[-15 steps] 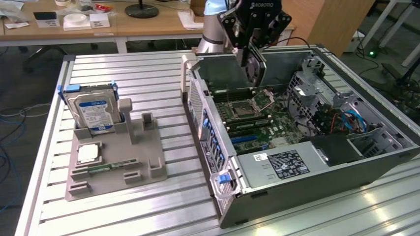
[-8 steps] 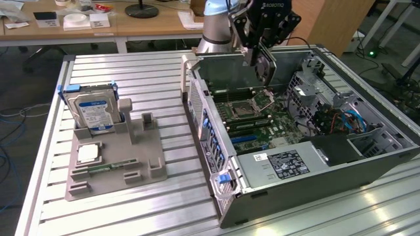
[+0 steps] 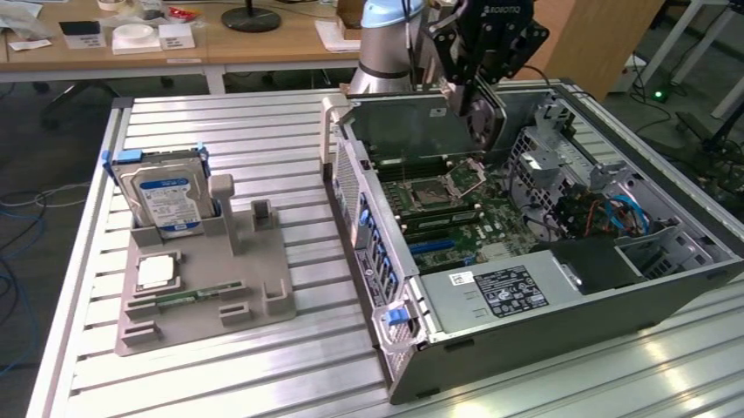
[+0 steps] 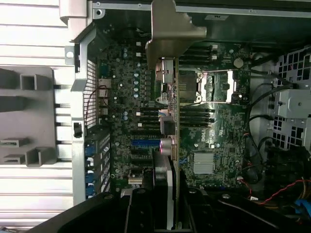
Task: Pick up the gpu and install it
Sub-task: 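Pick up the gpu and move the gpu toward the slot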
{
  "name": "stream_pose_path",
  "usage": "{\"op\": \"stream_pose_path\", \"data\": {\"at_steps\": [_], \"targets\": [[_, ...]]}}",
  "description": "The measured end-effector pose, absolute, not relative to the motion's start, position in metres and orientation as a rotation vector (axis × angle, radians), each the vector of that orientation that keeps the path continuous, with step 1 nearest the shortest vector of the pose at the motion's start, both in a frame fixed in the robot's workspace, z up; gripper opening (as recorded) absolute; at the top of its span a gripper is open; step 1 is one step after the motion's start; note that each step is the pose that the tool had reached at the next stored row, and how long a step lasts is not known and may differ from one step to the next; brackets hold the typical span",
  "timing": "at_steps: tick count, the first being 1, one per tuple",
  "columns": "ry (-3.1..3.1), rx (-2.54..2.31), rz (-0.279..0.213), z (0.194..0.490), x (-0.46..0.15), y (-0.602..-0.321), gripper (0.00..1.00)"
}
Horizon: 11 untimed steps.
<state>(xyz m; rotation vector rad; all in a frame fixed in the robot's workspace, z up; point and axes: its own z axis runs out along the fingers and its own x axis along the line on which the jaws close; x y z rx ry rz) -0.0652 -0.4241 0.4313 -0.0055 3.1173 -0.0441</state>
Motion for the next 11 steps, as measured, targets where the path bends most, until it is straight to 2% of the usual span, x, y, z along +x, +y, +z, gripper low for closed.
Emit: {"op": "stream_pose_path", "data": {"at_steps": [11], "targets": [[3.117,-0.006,-0.044,0.431,-0.036,-0.424,0.28]]}}
